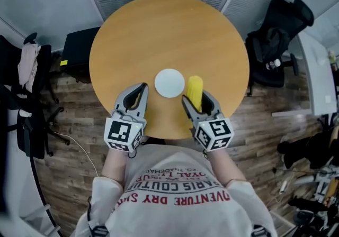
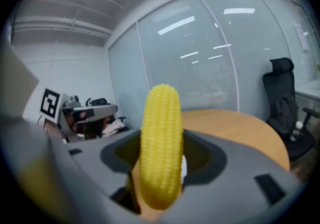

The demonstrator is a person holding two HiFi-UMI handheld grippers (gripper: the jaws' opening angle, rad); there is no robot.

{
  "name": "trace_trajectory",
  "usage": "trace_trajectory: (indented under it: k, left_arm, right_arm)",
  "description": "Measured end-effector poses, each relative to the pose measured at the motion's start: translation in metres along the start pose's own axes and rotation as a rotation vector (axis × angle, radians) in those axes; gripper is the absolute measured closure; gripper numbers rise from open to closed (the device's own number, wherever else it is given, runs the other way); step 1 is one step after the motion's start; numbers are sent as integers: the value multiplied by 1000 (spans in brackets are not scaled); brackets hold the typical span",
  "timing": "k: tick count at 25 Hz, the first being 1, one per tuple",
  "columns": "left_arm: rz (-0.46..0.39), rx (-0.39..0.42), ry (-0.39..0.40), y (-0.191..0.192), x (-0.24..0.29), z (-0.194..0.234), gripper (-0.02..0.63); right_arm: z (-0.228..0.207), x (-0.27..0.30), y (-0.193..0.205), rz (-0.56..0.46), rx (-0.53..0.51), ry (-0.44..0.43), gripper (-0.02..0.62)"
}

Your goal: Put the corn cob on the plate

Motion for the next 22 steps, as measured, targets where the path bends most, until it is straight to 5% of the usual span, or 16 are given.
trace_trajectory:
  k: [22]
  left_arm:
    - [97, -81, 18, 78, 75, 82, 572]
  right_arm:
    - [-47, 180, 96, 432, 23, -3, 330]
Point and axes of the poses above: the fingertips, and each gripper's own axes: x forward along the fingers, z to its left, y out of its underside, the point moved 6 cm from there along -x, backward along the fingers, and after that the axes turned 6 degrees about z, right-handed, at the moved point
